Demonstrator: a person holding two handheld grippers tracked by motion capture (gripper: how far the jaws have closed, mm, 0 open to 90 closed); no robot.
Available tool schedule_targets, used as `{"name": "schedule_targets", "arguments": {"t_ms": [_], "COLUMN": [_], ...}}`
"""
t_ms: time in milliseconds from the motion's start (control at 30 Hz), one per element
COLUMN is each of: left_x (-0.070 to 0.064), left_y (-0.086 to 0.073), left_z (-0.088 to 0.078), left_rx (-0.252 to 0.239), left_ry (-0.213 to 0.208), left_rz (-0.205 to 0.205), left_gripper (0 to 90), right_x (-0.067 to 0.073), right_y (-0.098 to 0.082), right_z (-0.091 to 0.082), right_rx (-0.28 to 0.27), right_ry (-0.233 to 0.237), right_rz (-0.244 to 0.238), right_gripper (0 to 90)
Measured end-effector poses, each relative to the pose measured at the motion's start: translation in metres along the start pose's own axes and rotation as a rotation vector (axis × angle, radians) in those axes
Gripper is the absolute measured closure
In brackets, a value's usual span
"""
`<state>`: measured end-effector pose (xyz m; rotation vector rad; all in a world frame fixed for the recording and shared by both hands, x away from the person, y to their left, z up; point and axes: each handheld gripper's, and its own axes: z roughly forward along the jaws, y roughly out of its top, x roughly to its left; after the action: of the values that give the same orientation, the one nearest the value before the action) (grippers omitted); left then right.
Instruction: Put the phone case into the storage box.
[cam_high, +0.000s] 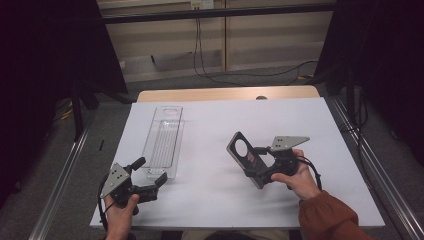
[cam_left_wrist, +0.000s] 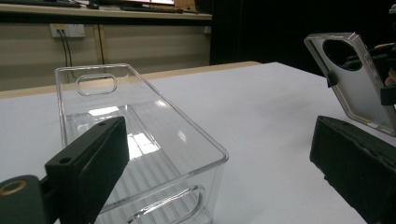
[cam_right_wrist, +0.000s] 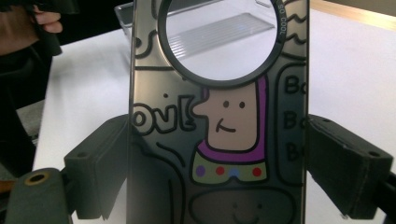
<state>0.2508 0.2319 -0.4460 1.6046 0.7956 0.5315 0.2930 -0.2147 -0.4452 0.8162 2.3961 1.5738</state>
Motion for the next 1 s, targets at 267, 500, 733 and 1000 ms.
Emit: {"name": "schedule_targets", "arguments": {"t_ms": [267,500,733,1000], "left_x": [0.001,-0.003,-0.011,-0.028], "left_y": [0.001,0.004,0.009,0.014], "left_z": [0.002,0.008,0.018,0.033], "left_rx": [-0.021,-0.013,0.016,0.013], "left_ry": [-0.044,-0.12,-0.191,-0.259], "left_rz": [-0.019,-0.006,0.026,0.037], "left_gripper": [4.8,5.6,5.0,2.1], "right_x": [0.013,0.02,0.024,0.027], "right_y": [-0.001,-0.003,-0.003,-0.003], "right_z": [0.003,0.005,0.006,0.007], "right_rx": [-0.026,-0.043,-0.065,-0.072], "right_ry": [0.027,0.057,0.073,0.087], "right_rz": [-0.016,-0.027,-0.027,-0.038], "right_gripper": [12.2,12.1,12.1,12.2]}}
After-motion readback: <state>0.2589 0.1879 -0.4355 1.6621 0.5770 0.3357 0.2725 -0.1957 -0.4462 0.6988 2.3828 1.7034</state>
